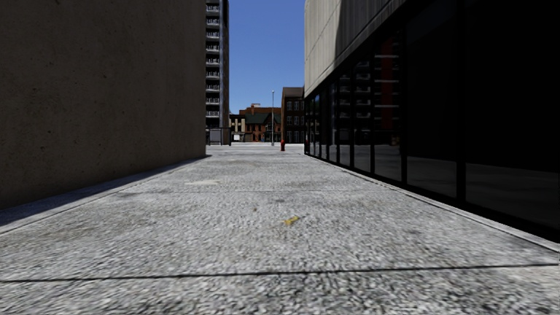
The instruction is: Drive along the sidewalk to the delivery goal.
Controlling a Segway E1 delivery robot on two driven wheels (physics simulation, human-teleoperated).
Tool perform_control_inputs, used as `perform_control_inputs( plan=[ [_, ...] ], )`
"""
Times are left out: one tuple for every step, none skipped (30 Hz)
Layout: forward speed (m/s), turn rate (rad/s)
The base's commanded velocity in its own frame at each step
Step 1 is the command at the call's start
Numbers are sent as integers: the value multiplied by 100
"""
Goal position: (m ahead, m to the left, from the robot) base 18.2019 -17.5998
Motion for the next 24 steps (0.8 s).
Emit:
perform_control_inputs(
  plan=[
    [200, 0],
    [200, 0],
    [200, 0],
    [200, 0],
    [200, 0],
    [200, 0],
    [200, 0],
    [200, 0],
    [200, 0],
    [200, 0],
    [200, 0],
    [200, 0],
    [200, 0],
    [200, 0],
    [200, 0],
    [200, 0],
    [200, 0],
    [200, 0],
    [200, 0],
    [200, 0],
    [200, 0],
    [200, 0],
    [200, 0],
    [200, 0]
  ],
)
